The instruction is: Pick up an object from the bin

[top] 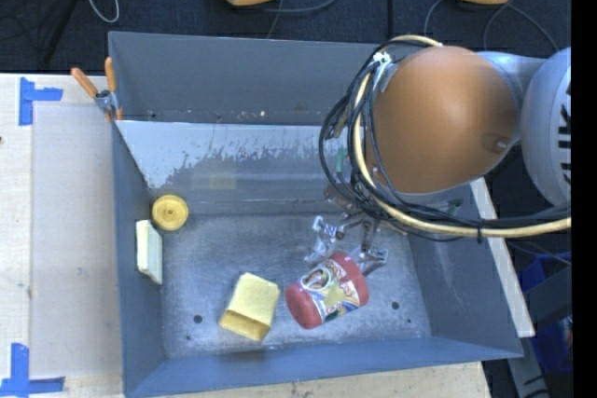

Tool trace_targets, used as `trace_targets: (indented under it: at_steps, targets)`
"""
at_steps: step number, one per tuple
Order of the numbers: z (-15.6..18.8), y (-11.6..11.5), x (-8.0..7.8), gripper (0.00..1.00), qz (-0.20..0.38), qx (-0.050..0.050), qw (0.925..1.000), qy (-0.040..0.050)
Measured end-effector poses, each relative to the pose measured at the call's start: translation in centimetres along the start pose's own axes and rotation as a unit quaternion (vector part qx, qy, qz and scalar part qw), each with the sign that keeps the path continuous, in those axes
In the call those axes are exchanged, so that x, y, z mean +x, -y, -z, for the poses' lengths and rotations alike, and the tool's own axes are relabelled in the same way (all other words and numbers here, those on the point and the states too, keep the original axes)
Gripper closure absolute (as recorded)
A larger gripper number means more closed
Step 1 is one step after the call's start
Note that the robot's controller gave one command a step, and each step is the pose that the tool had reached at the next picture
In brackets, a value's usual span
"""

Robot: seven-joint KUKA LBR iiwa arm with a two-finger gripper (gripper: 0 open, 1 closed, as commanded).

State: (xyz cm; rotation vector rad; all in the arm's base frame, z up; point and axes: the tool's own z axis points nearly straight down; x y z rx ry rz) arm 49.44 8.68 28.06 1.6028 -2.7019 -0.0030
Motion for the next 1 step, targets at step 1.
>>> trace_targets:
  at_steps: [1]
  targets:
    - [0.0, 0.01, 0.01, 1.0, 0.0, 0.0, 1.0, 0.0001]
